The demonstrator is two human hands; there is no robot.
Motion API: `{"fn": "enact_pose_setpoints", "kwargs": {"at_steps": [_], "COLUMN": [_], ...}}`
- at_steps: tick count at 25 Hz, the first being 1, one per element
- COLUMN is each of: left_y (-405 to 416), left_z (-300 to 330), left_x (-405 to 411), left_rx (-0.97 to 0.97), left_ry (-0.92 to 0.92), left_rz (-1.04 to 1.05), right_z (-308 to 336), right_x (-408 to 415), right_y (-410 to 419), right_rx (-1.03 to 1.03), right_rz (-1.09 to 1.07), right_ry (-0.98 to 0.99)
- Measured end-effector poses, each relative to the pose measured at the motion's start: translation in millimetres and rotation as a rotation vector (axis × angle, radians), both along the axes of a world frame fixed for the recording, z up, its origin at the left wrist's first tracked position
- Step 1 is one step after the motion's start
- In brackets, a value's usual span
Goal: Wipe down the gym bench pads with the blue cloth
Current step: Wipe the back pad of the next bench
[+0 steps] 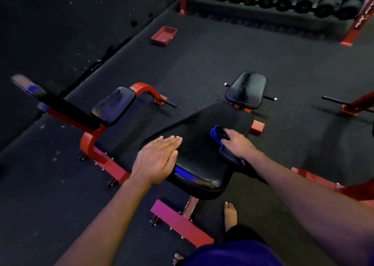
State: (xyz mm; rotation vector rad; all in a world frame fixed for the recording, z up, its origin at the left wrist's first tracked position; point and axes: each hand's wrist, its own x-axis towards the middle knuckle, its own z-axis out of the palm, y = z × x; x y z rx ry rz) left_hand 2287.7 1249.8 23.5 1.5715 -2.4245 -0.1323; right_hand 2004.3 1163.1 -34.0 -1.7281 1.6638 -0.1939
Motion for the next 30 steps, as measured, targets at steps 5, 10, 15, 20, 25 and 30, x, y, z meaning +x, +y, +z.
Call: {"fn": "enact_pose_setpoints", "kwargs": {"at_steps": [5, 10, 15, 20, 25, 30], "left_y": [2.7, 1.9, 3.5, 4.2, 3.3, 3.9], "left_z": [-2.7, -9.4, -8.1, -10.7, -16.0, -18.7], "left_x": [-1.0, 0.8, -1.1, -0.4, 1.9, 3.1], "left_rx": [-0.06, -0.094, -0.164, -0.176, -0.194, -0.229], "left_ry": [0.067, 0.097, 0.123, 0.135, 0.159, 0.187], "left_rz": [0.003, -0.015, -0.017, -0.011, -0.018, -0.016], "right_z": [62.8, 61.4, -15.8, -14.5, 56.6, 57.9], "right_x": [26.2, 28.5, -8.7, -9.4, 18.1, 29.6], "right_y": [95.8, 115.2, 5.0, -5.3, 98.0, 115.9], "right_rx": [-0.183, -0.279, -0.065, -0.011, -0.154, -0.255], "right_rz": [0.201, 0.294, 0.057, -0.102, 0.123, 0.191], "right_ry": [-0.167, -0.242, -0.116, -0.056, -0.216, -0.263]}}
